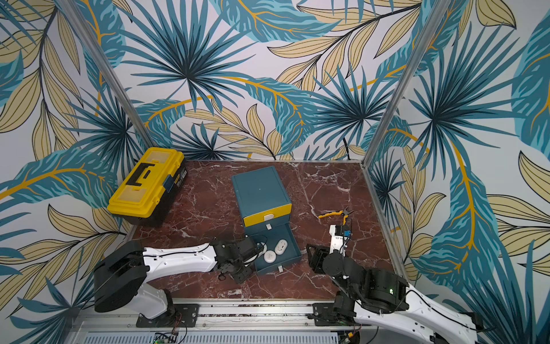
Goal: Put the bluetooth earphones in the drawer according to color
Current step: Place the bluetooth earphone in the drawer.
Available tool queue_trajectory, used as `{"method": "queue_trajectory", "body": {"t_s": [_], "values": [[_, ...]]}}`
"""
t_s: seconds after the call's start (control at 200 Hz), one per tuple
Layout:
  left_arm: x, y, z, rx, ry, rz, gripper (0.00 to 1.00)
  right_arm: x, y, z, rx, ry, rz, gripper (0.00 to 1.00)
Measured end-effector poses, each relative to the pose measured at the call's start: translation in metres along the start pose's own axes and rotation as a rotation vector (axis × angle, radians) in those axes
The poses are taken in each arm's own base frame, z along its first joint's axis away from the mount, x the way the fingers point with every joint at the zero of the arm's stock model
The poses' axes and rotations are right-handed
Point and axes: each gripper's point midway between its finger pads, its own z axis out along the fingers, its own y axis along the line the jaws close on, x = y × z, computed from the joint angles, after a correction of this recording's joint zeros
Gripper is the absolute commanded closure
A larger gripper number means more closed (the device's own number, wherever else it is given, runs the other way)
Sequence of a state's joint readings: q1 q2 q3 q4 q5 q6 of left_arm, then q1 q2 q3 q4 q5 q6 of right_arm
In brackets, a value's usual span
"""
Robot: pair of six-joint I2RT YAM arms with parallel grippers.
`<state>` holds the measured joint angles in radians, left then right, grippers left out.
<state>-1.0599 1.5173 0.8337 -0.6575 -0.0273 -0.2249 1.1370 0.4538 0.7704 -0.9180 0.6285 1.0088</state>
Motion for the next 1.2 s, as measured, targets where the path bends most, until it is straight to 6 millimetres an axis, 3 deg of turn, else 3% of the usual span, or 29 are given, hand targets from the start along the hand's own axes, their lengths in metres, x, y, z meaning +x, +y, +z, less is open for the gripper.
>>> {"method": "queue_trajectory", "body": {"t_s": [0.155,0.34,0.496,0.606,0.891,1.041,1.202], "values": [[-0.002,-0.009,-0.045,0.001,-0.062,0.02,0.45,0.0,0.0,0.0,0.0,0.0,0.0,0.44],[-0.033,-0.02,-0.105,0.017,-0.235,0.037,0.44,0.0,0.0,0.0,0.0,0.0,0.0,0.44],[-0.064,-0.021,-0.122,-0.012,-0.32,0.063,0.43,0.0,0.0,0.0,0.0,0.0,0.0,0.44],[-0.089,-0.026,-0.109,-0.044,-0.326,0.098,0.44,0.0,0.0,0.0,-0.002,-0.001,0.002,0.44],[-0.16,-0.037,-0.044,-0.148,-0.262,0.186,0.43,-0.003,-0.001,-0.003,-0.014,-0.01,0.009,0.44],[-0.17,-0.028,-0.012,-0.228,-0.207,0.198,0.43,-0.006,-0.002,-0.007,-0.029,-0.023,0.023,0.44],[-0.171,-0.009,0.006,-0.337,-0.146,0.2,0.42,-0.007,-0.002,-0.007,-0.031,-0.027,0.026,0.44]]}}
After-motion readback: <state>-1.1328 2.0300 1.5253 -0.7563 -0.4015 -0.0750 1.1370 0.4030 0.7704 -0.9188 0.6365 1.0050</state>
